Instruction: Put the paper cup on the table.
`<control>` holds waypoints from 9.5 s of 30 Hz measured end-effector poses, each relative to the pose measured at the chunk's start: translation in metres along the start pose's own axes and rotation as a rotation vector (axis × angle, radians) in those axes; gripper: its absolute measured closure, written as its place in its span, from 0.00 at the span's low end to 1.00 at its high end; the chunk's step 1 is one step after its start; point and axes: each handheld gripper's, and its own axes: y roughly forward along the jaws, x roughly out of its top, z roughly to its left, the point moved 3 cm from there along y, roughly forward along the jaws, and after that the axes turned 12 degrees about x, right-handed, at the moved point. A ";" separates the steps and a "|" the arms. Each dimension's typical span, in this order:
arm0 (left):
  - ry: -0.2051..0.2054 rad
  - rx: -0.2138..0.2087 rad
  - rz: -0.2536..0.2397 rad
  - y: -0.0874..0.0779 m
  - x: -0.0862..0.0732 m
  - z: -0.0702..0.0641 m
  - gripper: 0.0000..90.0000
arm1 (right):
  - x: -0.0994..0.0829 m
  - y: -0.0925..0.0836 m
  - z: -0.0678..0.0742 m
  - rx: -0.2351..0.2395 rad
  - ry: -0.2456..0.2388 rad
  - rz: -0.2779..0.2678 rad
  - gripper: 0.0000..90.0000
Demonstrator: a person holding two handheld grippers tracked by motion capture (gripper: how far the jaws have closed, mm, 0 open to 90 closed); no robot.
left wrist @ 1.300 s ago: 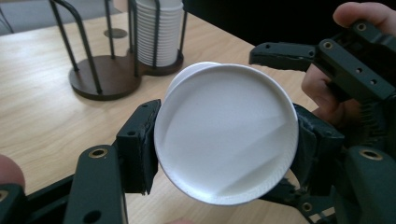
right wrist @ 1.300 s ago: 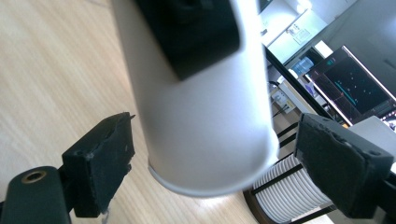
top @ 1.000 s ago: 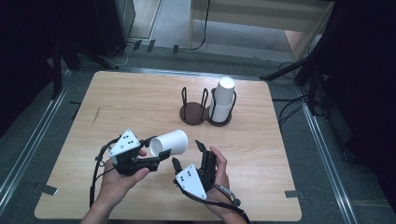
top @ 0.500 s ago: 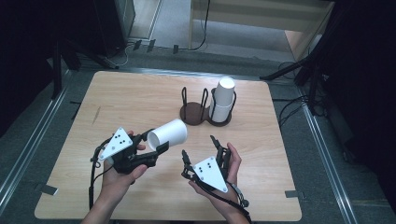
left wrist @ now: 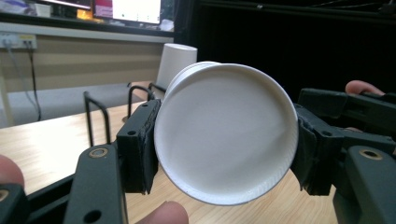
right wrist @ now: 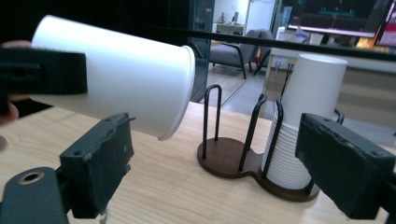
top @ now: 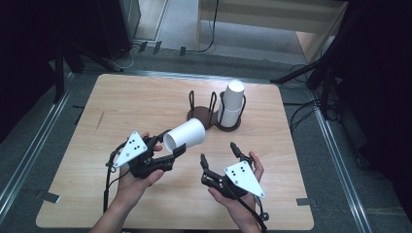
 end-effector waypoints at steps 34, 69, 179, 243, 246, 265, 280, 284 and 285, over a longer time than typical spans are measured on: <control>-0.010 -0.004 -0.099 0.037 -0.017 -0.011 0.39 | 0.004 0.000 -0.024 0.065 0.685 -0.032 0.02; 0.023 -0.020 -0.135 0.034 -0.019 -0.021 0.39 | 0.001 0.027 -0.023 0.140 1.286 -0.123 0.01; -0.081 0.009 0.211 0.003 -0.017 0.028 0.00 | 0.016 0.047 -0.040 -0.056 0.343 -0.191 0.32; -0.153 0.421 0.265 -0.093 -0.083 0.180 0.00 | -0.053 0.049 -0.162 -0.252 0.154 -0.078 0.32; -0.148 0.445 0.271 -0.102 -0.086 0.187 0.00 | -0.062 0.052 -0.169 -0.260 0.151 -0.048 0.32; -0.167 0.467 0.253 -0.123 -0.097 0.201 0.00 | -0.089 0.063 -0.196 -0.330 0.204 0.040 0.31; -0.198 0.457 0.239 -0.124 -0.097 0.202 0.00 | -0.092 0.061 -0.201 -0.361 0.275 0.083 0.27; -0.201 0.455 0.241 -0.124 -0.097 0.203 0.00 | -0.094 0.060 -0.201 -0.353 0.297 0.096 0.26; -0.201 0.454 0.242 -0.124 -0.097 0.203 0.00 | -0.094 0.060 -0.201 -0.349 0.306 0.101 0.25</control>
